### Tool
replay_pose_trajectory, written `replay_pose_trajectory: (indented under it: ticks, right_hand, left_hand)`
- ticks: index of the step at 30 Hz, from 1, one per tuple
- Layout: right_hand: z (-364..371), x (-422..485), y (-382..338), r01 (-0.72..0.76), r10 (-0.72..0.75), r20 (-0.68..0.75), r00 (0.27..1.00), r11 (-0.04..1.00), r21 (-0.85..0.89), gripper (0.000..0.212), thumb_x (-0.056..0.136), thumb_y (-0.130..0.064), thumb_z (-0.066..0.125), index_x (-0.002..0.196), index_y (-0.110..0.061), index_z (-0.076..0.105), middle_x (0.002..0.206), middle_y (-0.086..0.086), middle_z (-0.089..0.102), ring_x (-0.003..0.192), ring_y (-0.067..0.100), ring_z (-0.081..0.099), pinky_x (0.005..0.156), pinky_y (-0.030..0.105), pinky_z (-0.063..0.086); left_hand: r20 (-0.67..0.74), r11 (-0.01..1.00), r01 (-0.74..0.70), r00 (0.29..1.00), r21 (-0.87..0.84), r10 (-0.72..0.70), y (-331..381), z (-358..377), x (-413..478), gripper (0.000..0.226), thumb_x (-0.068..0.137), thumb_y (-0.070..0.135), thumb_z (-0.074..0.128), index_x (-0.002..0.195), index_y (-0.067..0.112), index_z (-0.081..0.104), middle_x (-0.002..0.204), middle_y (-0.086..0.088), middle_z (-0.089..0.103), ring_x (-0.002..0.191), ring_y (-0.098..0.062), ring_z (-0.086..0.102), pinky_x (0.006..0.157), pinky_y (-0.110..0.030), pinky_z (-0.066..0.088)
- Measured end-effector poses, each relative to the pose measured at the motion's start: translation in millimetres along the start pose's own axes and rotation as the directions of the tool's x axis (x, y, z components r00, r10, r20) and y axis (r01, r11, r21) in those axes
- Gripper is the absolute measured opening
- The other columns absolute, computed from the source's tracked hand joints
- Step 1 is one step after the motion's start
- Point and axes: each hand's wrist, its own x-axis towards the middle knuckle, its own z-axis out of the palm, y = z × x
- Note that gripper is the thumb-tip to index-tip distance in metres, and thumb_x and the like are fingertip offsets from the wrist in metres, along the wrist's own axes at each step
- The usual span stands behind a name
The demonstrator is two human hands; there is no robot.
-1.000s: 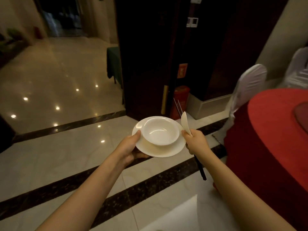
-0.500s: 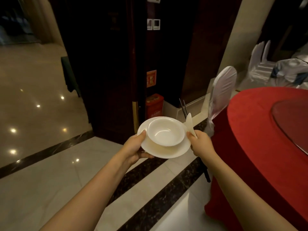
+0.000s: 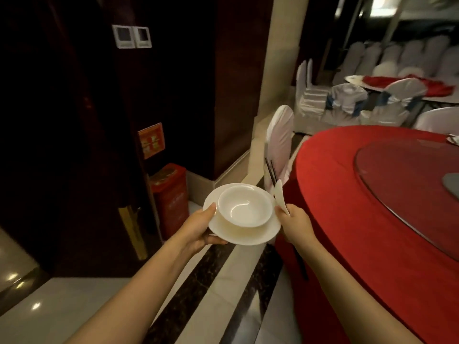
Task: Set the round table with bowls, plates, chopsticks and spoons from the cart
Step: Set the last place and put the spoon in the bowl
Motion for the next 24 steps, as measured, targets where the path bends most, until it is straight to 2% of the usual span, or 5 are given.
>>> replay_pose_trajectory:
  ticks: [6, 12, 18, 20, 24]
  right_hand:
    - [-12.4, 90.4, 4.6, -0.096, 0.099, -0.156, 0.983, 0.995, 0.023, 0.031, 0.092, -0.021, 0.046, 0.064, -0.01, 0.04, 0.057, 0.001, 0.039, 0.056, 0.02, 0.035, 0.055, 0.033, 0.03]
    - [-37.9, 184.1, 25.9, -0.128, 0.125, -0.278, 0.953, 0.992, 0.005, 0.038, 0.092, -0.015, 0.048, 0.055, -0.015, 0.039, 0.054, -0.002, 0.041, 0.052, 0.015, 0.035, 0.056, 0.03, 0.029]
    - [-66.5, 289.4, 59.7, -0.153, 0.159, -0.365, 0.917, 0.987, 0.048, 0.037, 0.09, -0.013, 0.049, 0.055, -0.015, 0.038, 0.053, 0.001, 0.041, 0.052, 0.017, 0.035, 0.054, 0.029, 0.027]
    - [-74.9, 322.3, 67.9, -0.171, 0.179, -0.389, 0.904, 0.984, 0.055, 0.036, 0.09, -0.015, 0.049, 0.056, -0.014, 0.038, 0.054, 0.001, 0.042, 0.054, 0.018, 0.035, 0.054, 0.028, 0.028]
    - [-89.2, 377.9, 77.9, -0.212, 0.231, -0.435, 0.87, 0.973, 0.092, 0.033, 0.091, -0.018, 0.05, 0.06, -0.012, 0.041, 0.058, 0.001, 0.044, 0.055, 0.016, 0.036, 0.051, 0.028, 0.027]
  left_hand:
    - [0.157, 0.995, 0.078, 0.984, 0.062, -0.087, 42.2, 27.1, 115.5, 0.045, 0.095, 0.04, 0.047, 0.129, 0.012, 0.05, 0.085, -0.011, 0.066, 0.062, -0.019, 0.07, 0.043, -0.03, 0.055]
    - [0.287, 0.989, 0.092, 0.95, 0.113, -0.121, 68.4, 73.9, 229.8, 0.046, 0.095, 0.041, 0.047, 0.131, 0.012, 0.051, 0.093, -0.013, 0.066, 0.078, -0.025, 0.067, 0.045, -0.03, 0.055]
    - [0.347, 0.975, 0.128, 0.92, 0.182, -0.185, 82.6, 129.6, 352.1, 0.044, 0.093, 0.043, 0.05, 0.13, 0.019, 0.05, 0.109, -0.015, 0.065, 0.095, -0.031, 0.066, 0.057, -0.04, 0.059]
    - [0.368, 0.968, 0.137, 0.906, 0.21, -0.209, 90.7, 148.0, 390.2, 0.045, 0.092, 0.044, 0.052, 0.13, 0.019, 0.05, 0.113, -0.017, 0.065, 0.097, -0.033, 0.067, 0.06, -0.042, 0.058]
    - [0.405, 0.95, 0.121, 0.884, 0.287, -0.235, 108.7, 181.1, 459.4, 0.044, 0.091, 0.044, 0.053, 0.126, 0.019, 0.053, 0.11, -0.016, 0.067, 0.097, -0.033, 0.067, 0.064, -0.044, 0.059]
